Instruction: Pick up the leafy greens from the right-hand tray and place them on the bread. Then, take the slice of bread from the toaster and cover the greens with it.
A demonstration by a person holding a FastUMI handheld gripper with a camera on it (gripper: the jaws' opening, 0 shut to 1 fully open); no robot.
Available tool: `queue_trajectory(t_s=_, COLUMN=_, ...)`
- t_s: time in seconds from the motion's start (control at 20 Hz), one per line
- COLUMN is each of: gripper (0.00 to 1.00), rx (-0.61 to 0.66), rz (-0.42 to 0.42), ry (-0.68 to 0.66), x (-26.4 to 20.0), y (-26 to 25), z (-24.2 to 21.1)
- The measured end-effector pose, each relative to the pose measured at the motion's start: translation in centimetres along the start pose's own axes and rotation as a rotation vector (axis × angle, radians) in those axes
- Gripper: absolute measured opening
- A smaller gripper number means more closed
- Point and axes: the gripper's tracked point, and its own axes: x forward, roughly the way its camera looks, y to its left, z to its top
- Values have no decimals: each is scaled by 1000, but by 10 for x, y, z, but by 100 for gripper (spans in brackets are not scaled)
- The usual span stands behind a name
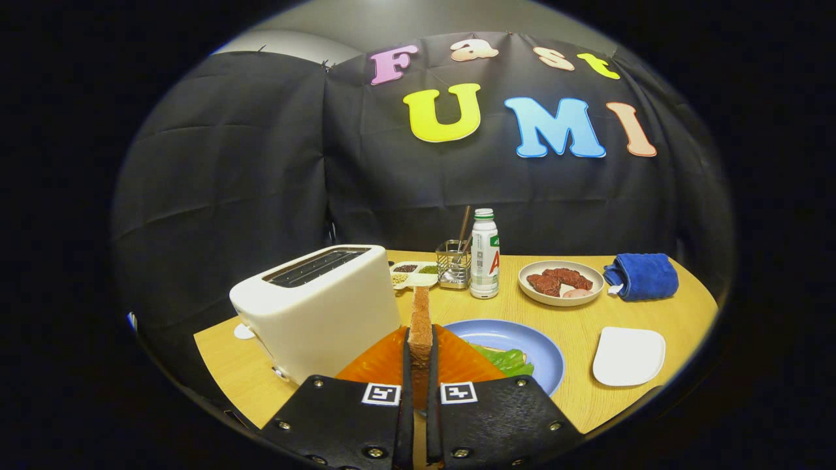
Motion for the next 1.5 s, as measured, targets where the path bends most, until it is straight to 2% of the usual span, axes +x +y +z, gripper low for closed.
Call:
queue_trajectory(t_s=0.6, gripper=8, rx=55, rz=-67, ry=80, x=13, y=-61, z=-28)
queue_trajectory(t_s=0.65, gripper=11, rx=52, rz=-70, ry=86, x=14, y=-65, z=-29)
queue_trajectory(t_s=0.7, gripper=18, rx=45, rz=-72, ry=100, x=16, y=-68, z=-32)
queue_trajectory(t_s=0.85, gripper=23, rx=53, rz=-60, ry=106, x=19, y=-73, z=-34)
queue_trajectory(t_s=0.9, gripper=26, rx=34, rz=-95, ry=102, x=21, y=-83, z=-35)
queue_trajectory(t_s=1.0, gripper=43, rx=-8, rz=-118, ry=109, x=21, y=-92, z=-37)
queue_trajectory(t_s=1.5, gripper=43, rx=-4, rz=-111, ry=100, x=21, y=-101, z=-38)
